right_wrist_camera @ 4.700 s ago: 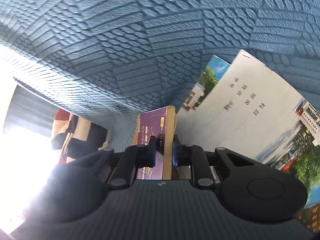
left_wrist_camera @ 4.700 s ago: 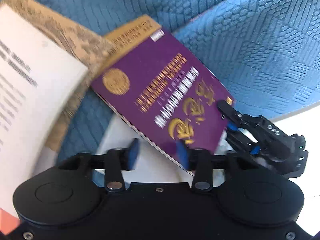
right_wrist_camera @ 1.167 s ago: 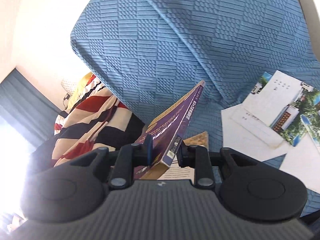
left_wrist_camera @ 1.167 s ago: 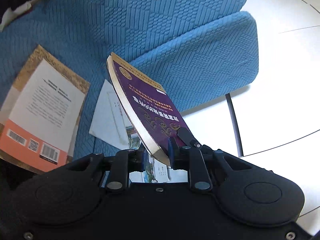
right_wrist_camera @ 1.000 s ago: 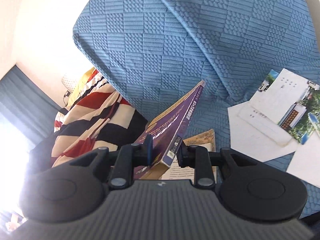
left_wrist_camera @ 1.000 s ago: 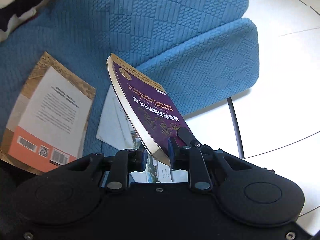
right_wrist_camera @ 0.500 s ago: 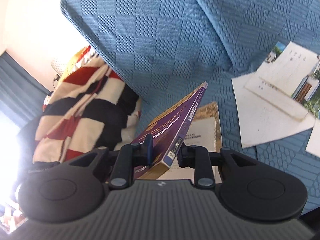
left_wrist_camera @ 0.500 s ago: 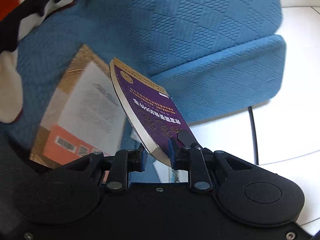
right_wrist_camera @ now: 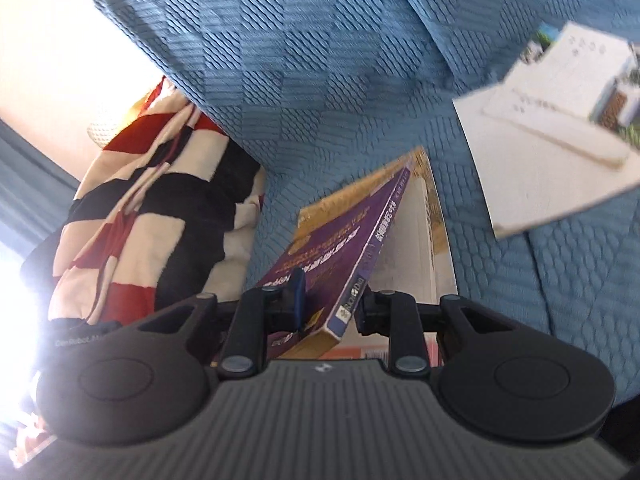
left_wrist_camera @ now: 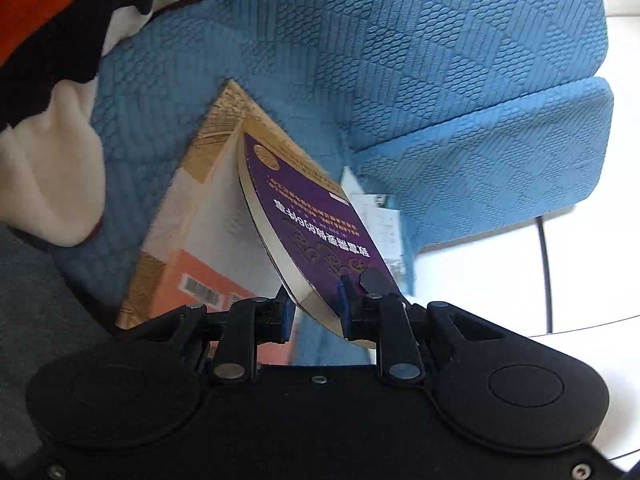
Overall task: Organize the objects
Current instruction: 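Carry the purple book over the book stack and lower it onto it, then open both grippers to release the purple book onto the stack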
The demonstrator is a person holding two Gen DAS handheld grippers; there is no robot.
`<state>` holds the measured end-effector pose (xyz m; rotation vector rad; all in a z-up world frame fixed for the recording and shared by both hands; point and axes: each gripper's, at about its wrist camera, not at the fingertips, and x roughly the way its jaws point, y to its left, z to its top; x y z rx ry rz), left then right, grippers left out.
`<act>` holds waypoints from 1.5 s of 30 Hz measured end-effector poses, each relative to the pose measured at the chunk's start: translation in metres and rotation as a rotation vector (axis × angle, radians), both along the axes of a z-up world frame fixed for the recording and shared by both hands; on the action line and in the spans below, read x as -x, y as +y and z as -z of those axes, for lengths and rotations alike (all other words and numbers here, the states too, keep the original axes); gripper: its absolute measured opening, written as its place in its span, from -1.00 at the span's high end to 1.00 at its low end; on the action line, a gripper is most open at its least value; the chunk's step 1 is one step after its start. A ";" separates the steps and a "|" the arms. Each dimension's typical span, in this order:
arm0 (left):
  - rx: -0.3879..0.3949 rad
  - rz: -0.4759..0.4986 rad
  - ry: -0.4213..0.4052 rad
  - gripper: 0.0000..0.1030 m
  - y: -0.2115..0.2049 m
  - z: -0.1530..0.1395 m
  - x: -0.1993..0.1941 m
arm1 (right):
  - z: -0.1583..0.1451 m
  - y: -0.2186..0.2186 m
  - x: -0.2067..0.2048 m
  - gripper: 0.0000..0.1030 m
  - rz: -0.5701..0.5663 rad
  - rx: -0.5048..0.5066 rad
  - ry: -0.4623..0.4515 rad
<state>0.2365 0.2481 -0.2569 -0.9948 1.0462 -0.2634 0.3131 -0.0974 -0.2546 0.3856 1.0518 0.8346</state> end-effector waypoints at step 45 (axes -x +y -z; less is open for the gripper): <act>-0.450 0.012 0.037 -0.17 -0.042 -0.043 0.017 | -0.055 -0.024 0.031 0.06 -0.036 0.204 -0.202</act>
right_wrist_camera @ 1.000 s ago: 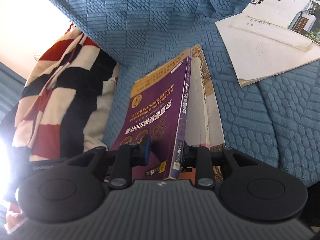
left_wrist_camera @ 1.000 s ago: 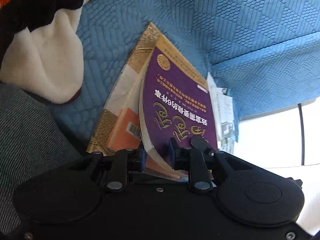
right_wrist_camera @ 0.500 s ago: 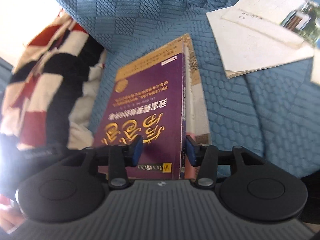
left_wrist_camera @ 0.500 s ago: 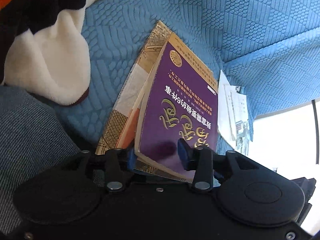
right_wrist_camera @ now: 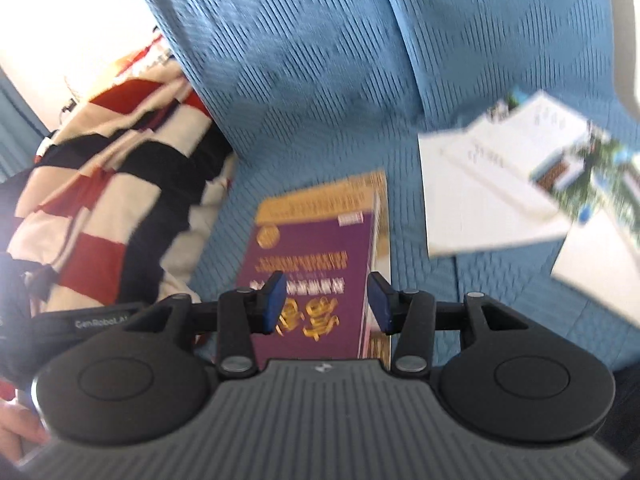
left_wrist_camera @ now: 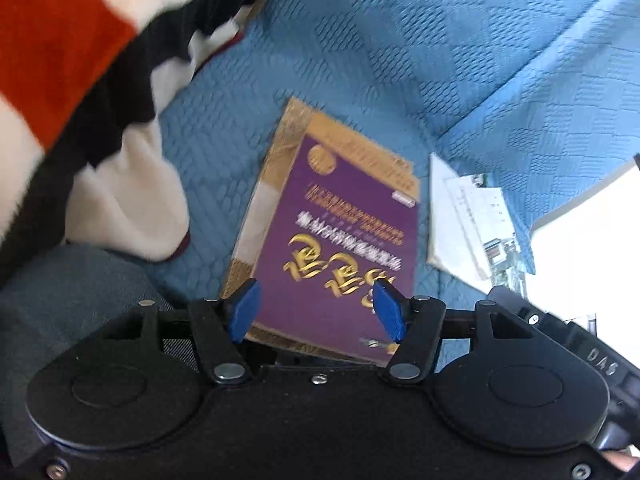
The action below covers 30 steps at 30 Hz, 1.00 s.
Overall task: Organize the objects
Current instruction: 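Open both grippers to release the purple book onto the stack, then lift both grippers up and away from the book stack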
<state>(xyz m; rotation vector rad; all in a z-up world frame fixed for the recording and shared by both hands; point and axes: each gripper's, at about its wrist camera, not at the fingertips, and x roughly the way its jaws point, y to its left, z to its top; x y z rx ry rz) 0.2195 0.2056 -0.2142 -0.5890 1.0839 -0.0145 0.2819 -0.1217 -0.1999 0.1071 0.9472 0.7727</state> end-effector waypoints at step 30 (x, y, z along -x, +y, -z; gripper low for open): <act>-0.050 0.191 -0.333 -0.45 -0.105 -0.150 0.038 | -0.115 -0.102 0.045 0.06 0.042 -0.089 -0.303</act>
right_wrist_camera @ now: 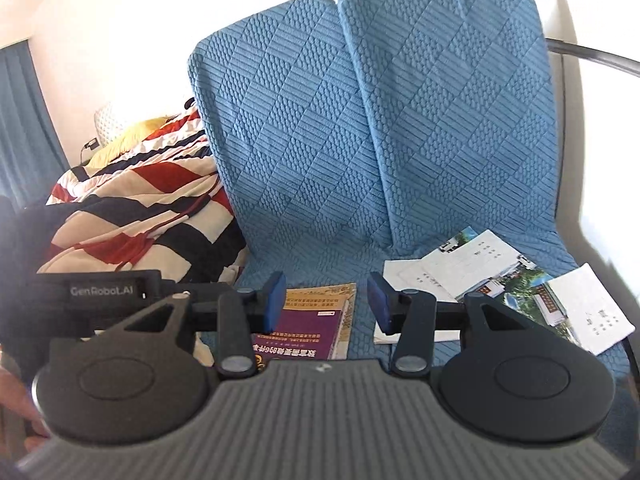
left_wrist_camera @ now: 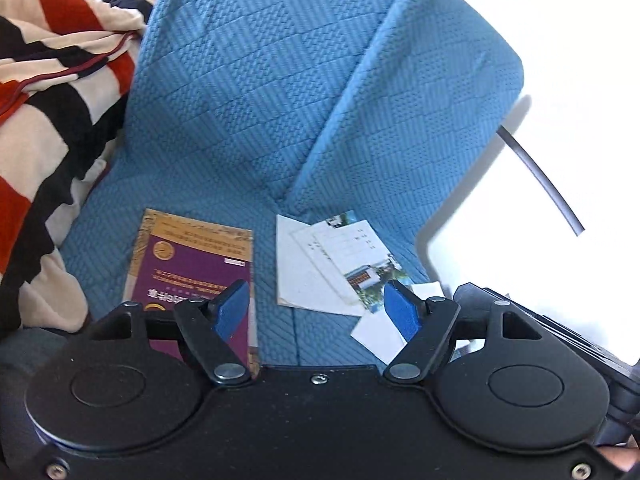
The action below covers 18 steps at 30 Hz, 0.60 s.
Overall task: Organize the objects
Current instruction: 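Lift both grippers up and away from the book stack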
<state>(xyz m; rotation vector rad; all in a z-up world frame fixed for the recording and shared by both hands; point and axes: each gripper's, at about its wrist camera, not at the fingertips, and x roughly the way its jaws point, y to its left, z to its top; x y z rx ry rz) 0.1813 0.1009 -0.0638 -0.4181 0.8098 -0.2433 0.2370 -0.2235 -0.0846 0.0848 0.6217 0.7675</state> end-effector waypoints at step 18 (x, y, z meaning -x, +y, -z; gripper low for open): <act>-0.053 0.019 -0.056 -0.99 -0.035 -0.006 0.018 | 0.021 -0.032 0.013 0.02 0.072 0.062 0.027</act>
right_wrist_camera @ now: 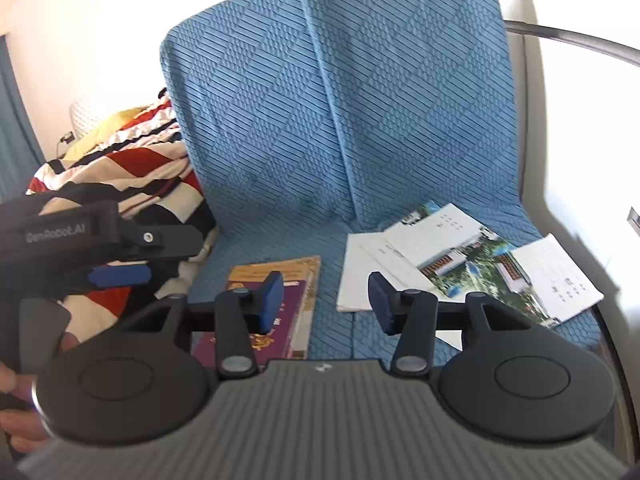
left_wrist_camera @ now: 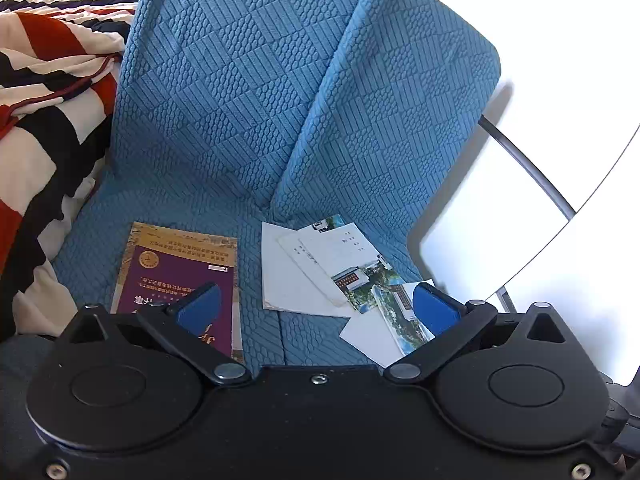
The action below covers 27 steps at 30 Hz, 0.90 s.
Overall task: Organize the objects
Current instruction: 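Lift both grippers up and away from the book stack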
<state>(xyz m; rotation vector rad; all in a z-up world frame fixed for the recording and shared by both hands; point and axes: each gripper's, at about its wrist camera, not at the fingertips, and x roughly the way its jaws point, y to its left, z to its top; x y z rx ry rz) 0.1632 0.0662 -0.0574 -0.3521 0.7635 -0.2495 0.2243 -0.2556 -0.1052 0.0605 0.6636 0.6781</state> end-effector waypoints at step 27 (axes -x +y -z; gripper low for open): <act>-0.027 0.080 0.026 -0.99 -0.054 0.024 -0.008 | 0.025 -0.053 -0.027 -0.34 0.117 0.006 0.053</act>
